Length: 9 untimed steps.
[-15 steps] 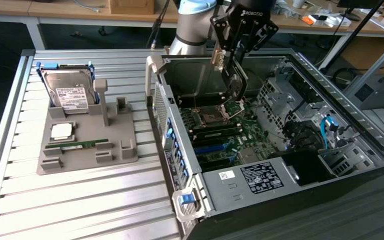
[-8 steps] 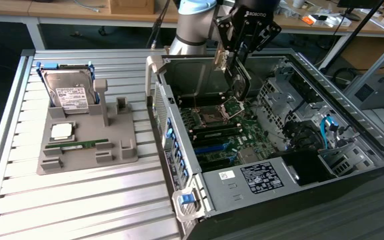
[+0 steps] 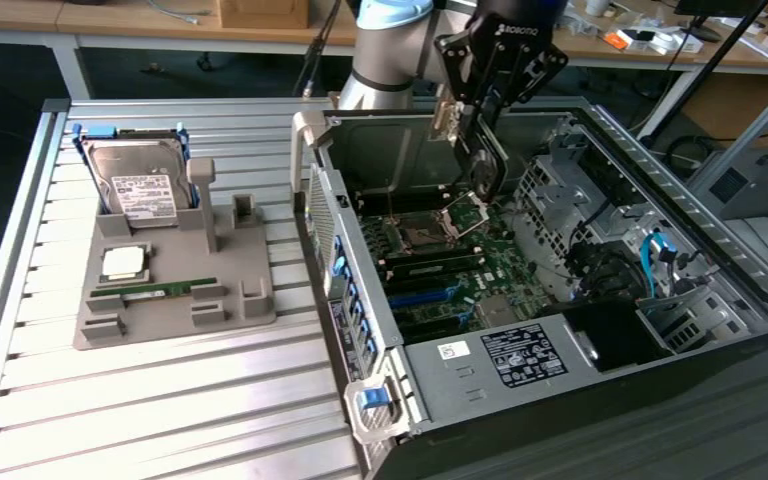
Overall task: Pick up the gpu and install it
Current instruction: 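Pick up the gpu and move the gpu toward the slot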
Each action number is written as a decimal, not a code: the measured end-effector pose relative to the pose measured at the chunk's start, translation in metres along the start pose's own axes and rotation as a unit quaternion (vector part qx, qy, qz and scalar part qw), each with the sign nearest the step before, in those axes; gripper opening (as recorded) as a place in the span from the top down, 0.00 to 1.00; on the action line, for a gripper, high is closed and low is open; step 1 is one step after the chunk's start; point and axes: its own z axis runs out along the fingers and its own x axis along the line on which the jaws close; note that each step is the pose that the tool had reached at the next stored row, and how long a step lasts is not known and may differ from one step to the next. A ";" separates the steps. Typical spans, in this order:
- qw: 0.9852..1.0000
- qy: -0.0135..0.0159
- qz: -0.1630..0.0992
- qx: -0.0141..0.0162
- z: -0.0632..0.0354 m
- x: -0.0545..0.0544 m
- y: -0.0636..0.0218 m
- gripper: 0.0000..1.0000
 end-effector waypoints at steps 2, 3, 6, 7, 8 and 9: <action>1.000 0.000 0.000 0.000 0.0004 -0.002 0.0001 0.73; 1.000 0.000 0.000 0.000 0.0005 -0.003 0.0002 0.73; 1.000 0.000 0.000 0.000 0.0015 -0.005 0.0004 0.73; 1.000 0.000 0.000 0.000 0.0020 -0.007 0.0005 0.73; 1.000 0.000 0.000 0.000 0.0024 -0.008 0.0006 0.73; 1.000 0.000 0.000 0.000 0.0028 -0.008 0.0007 0.73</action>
